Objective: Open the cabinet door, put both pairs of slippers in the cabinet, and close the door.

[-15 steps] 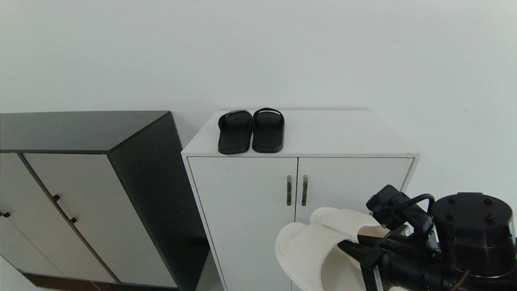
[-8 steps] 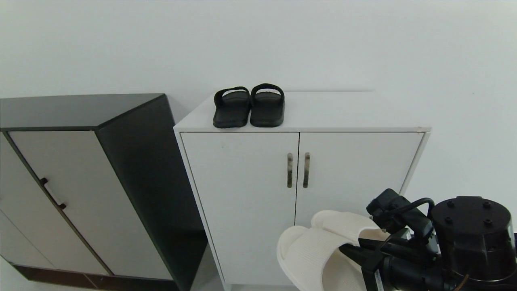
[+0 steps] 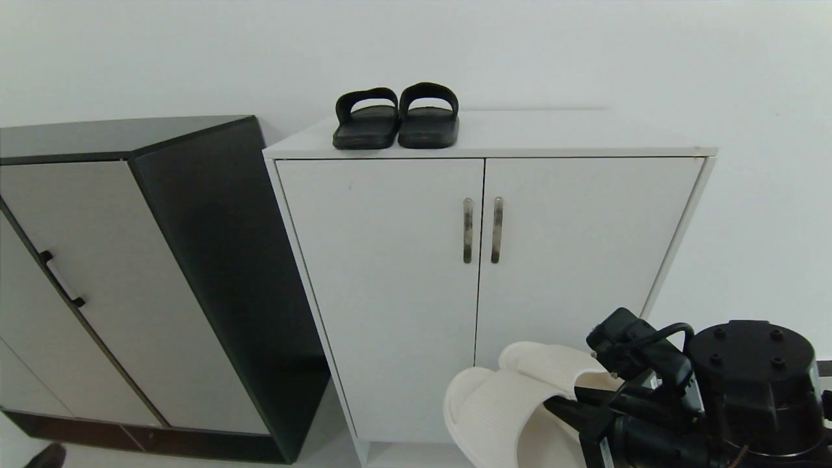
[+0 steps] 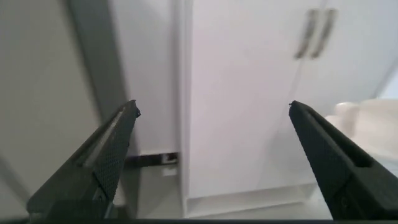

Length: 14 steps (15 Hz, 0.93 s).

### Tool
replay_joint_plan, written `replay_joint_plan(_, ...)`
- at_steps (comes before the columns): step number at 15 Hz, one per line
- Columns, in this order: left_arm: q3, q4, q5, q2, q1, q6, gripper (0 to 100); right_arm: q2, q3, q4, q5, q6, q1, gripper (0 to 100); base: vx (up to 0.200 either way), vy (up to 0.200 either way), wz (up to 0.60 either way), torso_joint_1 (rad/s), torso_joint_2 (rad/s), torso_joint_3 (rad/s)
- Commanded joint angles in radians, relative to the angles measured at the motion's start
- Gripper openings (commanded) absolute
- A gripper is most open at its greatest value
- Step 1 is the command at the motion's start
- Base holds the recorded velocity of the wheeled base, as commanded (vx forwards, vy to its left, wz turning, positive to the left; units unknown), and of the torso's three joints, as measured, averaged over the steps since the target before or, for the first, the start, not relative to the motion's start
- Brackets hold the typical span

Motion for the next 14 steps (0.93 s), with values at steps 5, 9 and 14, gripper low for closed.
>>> replay_joint_plan(5,-0.208,-0.320,-0.105,0.658,-0.358,-0.006,100,0.011,0.002,-0.016,-0.006,0.001,0.000,0,0.000,0.000,0.00,-0.026,0.32,0.274)
replay_joint_plan(9,-0.366,-0.324,-0.099,0.832,-0.521,-0.009,100,0.019,-0.002,-0.019,-0.007,0.000,0.000,0,0.000,0.000,0.00,0.000,0.00,0.000)
replay_joint_plan(14,-0.622,-0.326,-0.102,1.096,-0.644,-0.009,100,0.019,-0.004,-0.019,-0.003,0.001,-0.001,0,0.000,0.000,0.00,-0.011,0.07,0.060)
